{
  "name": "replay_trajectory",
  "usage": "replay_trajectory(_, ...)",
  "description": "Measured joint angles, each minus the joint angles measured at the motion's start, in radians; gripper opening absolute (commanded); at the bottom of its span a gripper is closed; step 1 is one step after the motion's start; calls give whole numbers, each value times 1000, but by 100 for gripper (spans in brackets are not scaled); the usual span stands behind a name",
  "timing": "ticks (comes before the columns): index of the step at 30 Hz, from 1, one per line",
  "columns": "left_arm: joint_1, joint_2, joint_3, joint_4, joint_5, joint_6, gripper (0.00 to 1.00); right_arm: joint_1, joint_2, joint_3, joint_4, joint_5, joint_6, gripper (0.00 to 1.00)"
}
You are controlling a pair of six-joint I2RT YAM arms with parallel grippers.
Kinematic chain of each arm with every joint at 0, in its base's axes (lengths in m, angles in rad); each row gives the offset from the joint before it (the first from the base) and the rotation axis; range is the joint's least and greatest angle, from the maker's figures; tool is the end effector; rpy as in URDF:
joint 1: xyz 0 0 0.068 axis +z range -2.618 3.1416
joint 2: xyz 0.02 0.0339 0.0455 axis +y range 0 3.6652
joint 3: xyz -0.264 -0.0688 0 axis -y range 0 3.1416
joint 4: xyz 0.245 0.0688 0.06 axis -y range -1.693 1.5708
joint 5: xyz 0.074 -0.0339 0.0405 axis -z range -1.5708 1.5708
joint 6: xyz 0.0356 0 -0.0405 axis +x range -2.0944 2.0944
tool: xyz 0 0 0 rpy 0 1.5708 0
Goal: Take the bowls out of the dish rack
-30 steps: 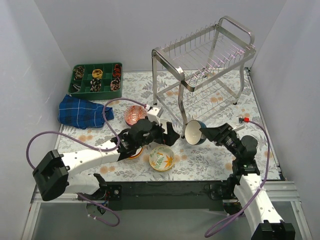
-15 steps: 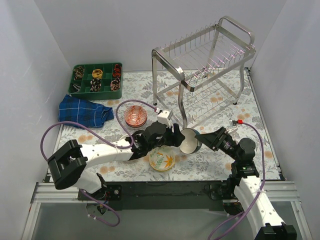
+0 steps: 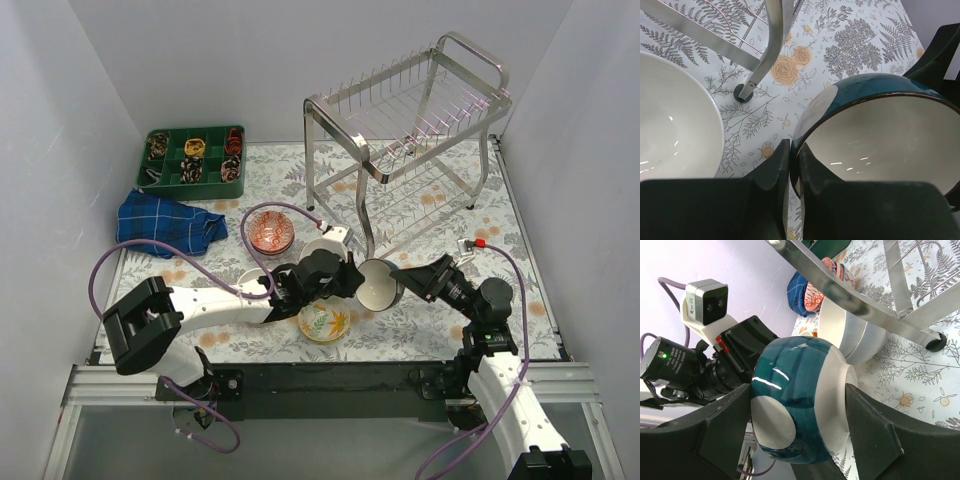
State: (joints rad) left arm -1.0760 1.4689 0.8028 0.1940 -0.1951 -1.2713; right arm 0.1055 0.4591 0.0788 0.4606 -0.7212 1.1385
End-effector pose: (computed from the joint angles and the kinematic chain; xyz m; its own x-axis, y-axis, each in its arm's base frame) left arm 0.1580 -0.2782 0.2224 -0.8103 -0.4722 -0.3470 0.0242 0.5647 -0.8250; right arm 0.1303 0.0374 0.2033 -0.6327 0.6187 -0.4657 -0.3798 0.2762 0.8829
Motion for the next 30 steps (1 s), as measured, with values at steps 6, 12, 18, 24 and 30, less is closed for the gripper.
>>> replay_trajectory(6,-6,-9,0,-36,-14,11,0,3,-2,-29,21,-4,10,63)
replay_trajectory(12,-18,-87,-1,-126,-42,53,0,16,-8,-16,16,-19,-27,88)
replay_trajectory(18,16,-191,1,-305,-124,88,0,12,-6,107,-200,59,-263,92)
replay_trajectory(24,146,-301,27,-513,-130,104,0,12,-6,231,-398,164,-464,94)
replay_trajectory(30,381,-392,79,-688,-132,129,0,12,7,246,-490,207,-549,96)
